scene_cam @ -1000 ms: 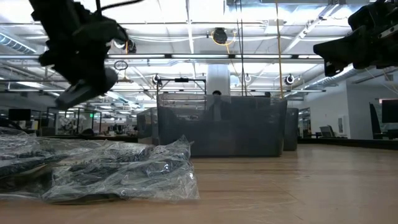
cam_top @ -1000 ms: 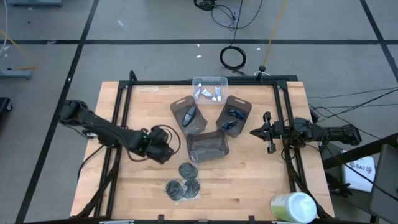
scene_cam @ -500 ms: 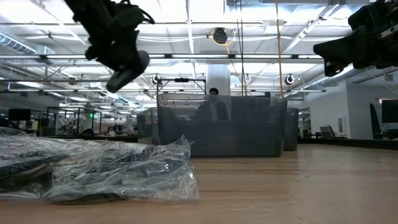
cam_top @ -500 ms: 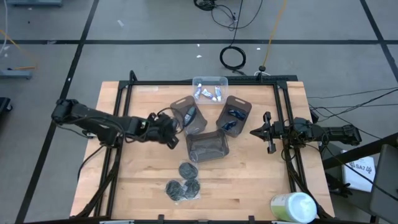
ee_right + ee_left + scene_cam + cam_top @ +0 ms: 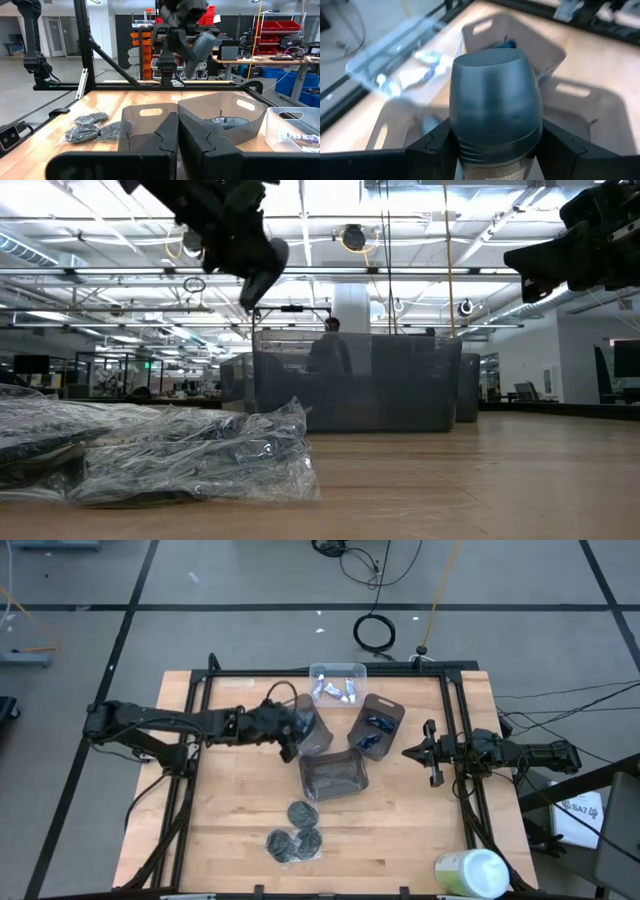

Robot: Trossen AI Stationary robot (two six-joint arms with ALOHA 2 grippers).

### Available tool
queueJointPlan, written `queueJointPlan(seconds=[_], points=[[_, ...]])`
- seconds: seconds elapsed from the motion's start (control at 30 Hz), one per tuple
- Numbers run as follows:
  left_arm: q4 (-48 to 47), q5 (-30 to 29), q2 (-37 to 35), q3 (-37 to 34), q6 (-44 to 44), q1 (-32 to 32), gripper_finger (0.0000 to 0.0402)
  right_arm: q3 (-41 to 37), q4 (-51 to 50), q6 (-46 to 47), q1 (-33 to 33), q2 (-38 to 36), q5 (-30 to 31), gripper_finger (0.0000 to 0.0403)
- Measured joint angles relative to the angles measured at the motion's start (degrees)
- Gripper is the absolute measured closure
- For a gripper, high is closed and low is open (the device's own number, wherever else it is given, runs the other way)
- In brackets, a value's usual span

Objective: Pick & Place Travel size toiletries
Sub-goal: Put the gray deodorant into the top left black transparent bin

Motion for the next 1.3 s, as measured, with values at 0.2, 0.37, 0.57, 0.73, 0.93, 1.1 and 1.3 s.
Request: queueJointPlan(seconds=[0.2, 0.37, 0.57, 0.73, 0.93, 1.1, 1.3], points=[[8.1, 7.6, 0.0, 0.0, 7.4, 3.8, 0.0193, 0.0, 0.0, 0.0, 0.0, 0.0, 0.0, 0.0398], [13.0, 13.5, 0.0, 0.0, 11.0, 7.2, 0.0202, 0.0, 0.0, 0.0, 0.0, 0.0, 0.0, 0.0398], [16.6, 18.3, 0.9, 0.0, 13.2, 10.4, 0.0198, 0.0, 0.0, 0.0, 0.0, 0.0, 0.0, 0.0398], [17.0, 19.8, 3.2, 0.1, 13.1, 12.3, 0.0194, 0.0, 0.0, 0.0, 0.0, 0.0, 0.0, 0.0399], [16.6, 20.2, 8.3, 0.1, 10.7, 14.9, 0.0202, 0.0, 0.0, 0.0, 0.0, 0.0, 0.0, 0.0398], [15.9, 20.3, 11.6, 0.1, 7.4, 16.6, 0.02, 0.0, 0.0, 0.0, 0.0, 0.0, 0.0, 0.0399], [14.5, 20.3, 14.7, 0.1, 5.5, 16.9, 0.0198, 0.0, 0.0, 0.0, 0.0, 0.0, 0.0, 0.0398]])
